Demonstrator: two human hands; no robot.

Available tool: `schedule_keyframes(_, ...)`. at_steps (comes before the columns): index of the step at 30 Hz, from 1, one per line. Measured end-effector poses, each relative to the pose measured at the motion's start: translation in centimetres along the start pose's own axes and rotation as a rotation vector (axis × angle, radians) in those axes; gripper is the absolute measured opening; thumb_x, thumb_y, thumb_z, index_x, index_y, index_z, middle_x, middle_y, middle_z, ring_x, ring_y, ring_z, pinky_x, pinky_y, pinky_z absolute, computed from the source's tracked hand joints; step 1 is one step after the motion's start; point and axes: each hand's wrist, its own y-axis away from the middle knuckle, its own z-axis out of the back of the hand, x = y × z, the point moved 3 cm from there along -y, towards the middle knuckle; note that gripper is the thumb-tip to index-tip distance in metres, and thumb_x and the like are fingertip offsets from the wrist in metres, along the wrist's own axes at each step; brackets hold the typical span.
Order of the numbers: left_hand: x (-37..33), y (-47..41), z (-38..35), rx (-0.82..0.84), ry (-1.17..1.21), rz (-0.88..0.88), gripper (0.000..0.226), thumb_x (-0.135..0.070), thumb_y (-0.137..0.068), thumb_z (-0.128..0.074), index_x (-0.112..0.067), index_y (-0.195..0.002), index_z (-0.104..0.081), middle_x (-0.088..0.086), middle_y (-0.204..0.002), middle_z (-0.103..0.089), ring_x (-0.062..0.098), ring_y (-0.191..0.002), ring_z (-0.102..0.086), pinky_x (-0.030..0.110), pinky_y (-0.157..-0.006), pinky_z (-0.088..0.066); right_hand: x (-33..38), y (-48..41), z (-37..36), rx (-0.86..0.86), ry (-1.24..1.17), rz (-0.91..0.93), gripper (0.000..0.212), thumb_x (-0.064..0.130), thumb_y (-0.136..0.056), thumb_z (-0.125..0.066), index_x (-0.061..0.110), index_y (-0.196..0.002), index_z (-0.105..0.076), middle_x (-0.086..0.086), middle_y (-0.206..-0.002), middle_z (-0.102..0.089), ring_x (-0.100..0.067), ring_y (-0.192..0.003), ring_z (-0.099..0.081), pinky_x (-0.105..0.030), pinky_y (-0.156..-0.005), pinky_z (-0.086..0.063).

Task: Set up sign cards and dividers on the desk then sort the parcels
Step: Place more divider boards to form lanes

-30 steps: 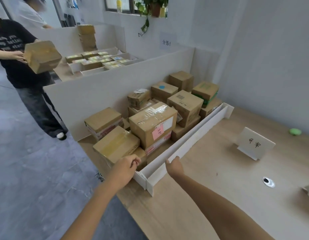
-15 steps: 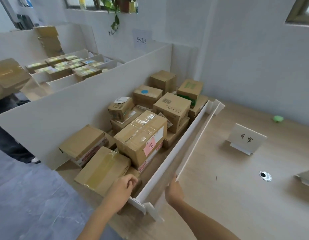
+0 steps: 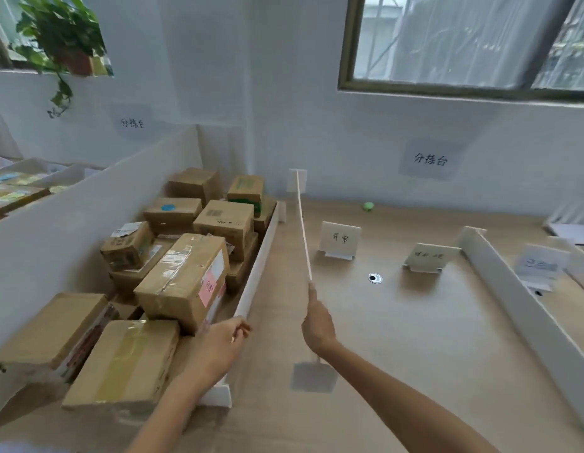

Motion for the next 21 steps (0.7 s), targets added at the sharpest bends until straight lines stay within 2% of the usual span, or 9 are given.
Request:
schedule_keyframes(2,-1.4,0.6,-1.4,0.051,0.003,-0.051,0.026,-0.009,-0.092,-0.045,-0.027,-0.091,-0.063,-0.009,-0.091,-0.065,0.007,-0.09,-0.061,0.021,-0.08,-0.046,-1.0,1.8,1.7,-0.051,-0.019,-0.004,0.076,-0.007,-0.087,-0.033,0.018,-0.151,-0.001,-0.016,-0.108,-0.057,-0.029,-0.092,-0.056,-0.036,-0.074,-0.046)
schedule_keyframes(6,-4.8,2.0,-4.6,0.149,0.004,-0.15,0.025,-0.009,-0.091,-0.044,-0.028,-0.093,-0.061,-0.006,-0.092,-0.065,0.01,-0.091,-0.06,0.022,-0.079,-0.044,-4.2,5.2,4.8,-0.151,0.017,-0.032,0.075,-0.005,-0.087,-0.034,0.02,-0.151,-0.004,-0.015,-0.106,-0.059,-0.033,-0.091,-0.057,-0.036,-0.071,-0.042)
schedule_keyframes(10,-8.1,3.1,-7.3,0.198,0.019,-0.247,0.026,-0.011,-0.091,-0.044,-0.026,-0.098,-0.065,-0.008,-0.091,-0.066,0.008,-0.092,-0.061,0.026,-0.084,-0.048,-7.4,8.6,7.7,-0.243,0.072,-0.075,0.077,-0.004,-0.086,-0.035,0.025,-0.15,-0.004,-0.01,-0.098,-0.058,-0.026,-0.074,-0.047,-0.031,-0.064,-0.035)
schedule_keyframes(14,-11.6,3.7,-9.8,0.206,0.038,-0.293,0.027,-0.011,-0.089,-0.045,-0.026,-0.096,-0.065,-0.009,-0.089,-0.068,0.007,-0.089,-0.062,0.029,-0.085,-0.05,-11.2,10.3,10.2,-0.296,0.105,-0.115,0.075,-0.004,-0.087,-0.034,0.023,-0.15,-0.004,-0.012,-0.099,-0.058,-0.026,-0.072,-0.044,-0.03,-0.062,-0.033)
schedule_keyframes(18,-14.1,3.9,-12.6,0.212,0.057,-0.284,0.027,-0.011,-0.087,-0.045,-0.028,-0.093,-0.065,-0.009,-0.089,-0.068,0.008,-0.09,-0.063,0.031,-0.086,-0.05,-15.0,10.6,11.4,-0.258,0.163,-0.131,0.075,-0.003,-0.087,-0.033,0.021,-0.151,-0.003,-0.012,-0.106,-0.058,-0.033,-0.084,-0.056,-0.031,-0.064,-0.035)
schedule_keyframes(21,-15.8,4.1,-14.9,0.206,0.057,-0.259,0.028,-0.012,-0.086,-0.044,-0.03,-0.091,-0.064,-0.01,-0.088,-0.068,0.008,-0.089,-0.063,0.033,-0.086,-0.051,-17.9,10.6,11.7,-0.178,0.17,-0.169,0.073,-0.002,-0.088,-0.032,0.021,-0.15,-0.001,-0.011,-0.112,-0.057,-0.032,-0.09,-0.058,-0.031,-0.066,-0.036)
